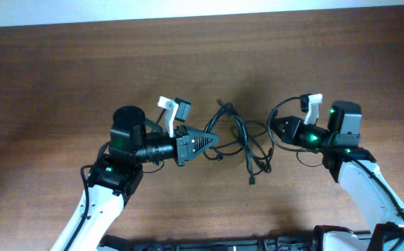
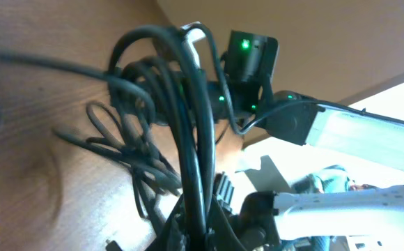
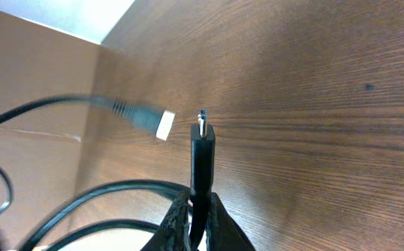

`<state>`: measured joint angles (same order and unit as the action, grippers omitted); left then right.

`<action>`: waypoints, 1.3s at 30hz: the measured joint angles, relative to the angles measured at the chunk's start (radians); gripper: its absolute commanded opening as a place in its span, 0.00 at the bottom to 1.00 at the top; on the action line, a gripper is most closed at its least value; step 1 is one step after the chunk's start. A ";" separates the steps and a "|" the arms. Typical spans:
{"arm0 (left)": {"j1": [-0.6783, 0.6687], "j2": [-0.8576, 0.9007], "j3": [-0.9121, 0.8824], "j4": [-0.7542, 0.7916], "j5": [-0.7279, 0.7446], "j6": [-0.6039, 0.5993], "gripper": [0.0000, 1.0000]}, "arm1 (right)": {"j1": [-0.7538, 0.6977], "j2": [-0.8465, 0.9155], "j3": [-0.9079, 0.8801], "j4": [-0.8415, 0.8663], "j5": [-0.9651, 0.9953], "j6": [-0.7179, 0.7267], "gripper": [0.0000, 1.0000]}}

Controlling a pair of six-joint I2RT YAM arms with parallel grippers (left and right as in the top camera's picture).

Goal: Untangle cables

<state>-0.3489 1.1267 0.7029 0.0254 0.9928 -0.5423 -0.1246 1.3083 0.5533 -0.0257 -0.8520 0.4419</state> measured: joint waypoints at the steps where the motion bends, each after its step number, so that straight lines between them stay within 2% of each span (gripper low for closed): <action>1: 0.001 0.000 0.000 -0.026 -0.026 0.003 0.00 | -0.017 0.000 0.000 0.000 -0.027 0.000 0.17; 4: 0.009 -0.006 0.000 -0.093 -0.116 0.003 0.00 | -0.056 0.008 -0.001 -0.005 -0.034 -0.001 0.38; 8: 0.010 -0.011 0.000 -0.093 -0.200 0.003 0.00 | 0.007 0.009 -0.002 -0.005 -0.139 -0.034 0.70; 10: 0.010 -0.012 0.000 -0.092 -0.240 -0.018 0.00 | 0.113 0.010 -0.002 -0.004 -0.187 -0.085 0.80; 13: 0.010 -0.012 0.000 -0.074 -0.272 -0.055 0.00 | 0.280 0.010 -0.002 0.009 -0.157 -0.164 0.89; 15: 0.010 -0.012 0.000 -0.073 -0.279 -0.063 0.00 | 0.368 0.010 -0.002 0.012 -0.086 -0.219 0.89; 16: 0.010 -0.012 0.000 -0.072 -0.283 -0.068 0.00 | 0.446 0.015 -0.002 0.019 0.014 -0.253 0.88; 17: 0.010 -0.012 0.000 -0.073 -0.286 -0.069 0.00 | 0.504 0.021 -0.002 0.022 0.071 -0.267 0.84; 18: 0.010 -0.012 0.000 -0.074 -0.289 -0.069 0.00 | 0.543 0.023 -0.002 0.023 0.097 -0.273 0.66; 19: 0.010 -0.012 0.000 -0.074 -0.297 -0.069 0.00 | 0.609 0.023 -0.002 0.027 0.155 -0.287 0.58; 20: 0.010 -0.012 0.000 -0.075 -0.299 -0.069 0.00 | 0.637 0.023 -0.002 0.025 0.216 -0.287 0.37; 21: 0.010 -0.012 0.000 -0.074 -0.298 -0.069 0.00 | 0.655 0.024 -0.002 0.019 0.274 -0.272 0.04; 22: 0.010 -0.012 0.000 -0.074 -0.290 -0.069 0.00 | 0.681 0.024 -0.002 0.014 0.404 -0.229 0.04; 24: 0.012 -0.012 0.001 -0.094 -0.267 -0.064 0.00 | 0.676 0.024 -0.002 0.030 0.483 -0.174 0.04; 26: 0.034 -0.012 0.001 -0.101 -0.201 0.000 0.00 | 0.640 0.022 -0.001 0.020 0.495 -0.138 0.04; 30: 0.219 -0.019 -0.001 -0.132 0.018 0.180 0.00 | 0.438 -0.049 0.008 -0.108 0.357 -0.149 0.04; 32: 0.301 -0.039 0.000 -0.194 0.045 0.224 0.00 | 0.333 -0.089 0.008 -0.132 0.201 -0.204 0.04; 34: 0.382 -0.064 0.002 -0.375 -0.044 0.255 0.00 | 0.214 -0.153 0.006 -0.123 0.005 -0.249 0.04; 37: 0.390 -0.076 0.008 -0.577 -0.245 0.278 0.00 | 0.045 -0.264 -0.006 -0.047 -0.239 -0.253 0.04; 39: 0.412 -0.082 0.009 -0.617 -0.409 0.281 0.00 | -0.077 -0.311 -0.008 -0.005 -0.251 -0.210 0.04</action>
<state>0.0628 1.0443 0.7116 -0.5919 0.5842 -0.2615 -0.2020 0.9974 0.5457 -0.0307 -1.1030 0.2321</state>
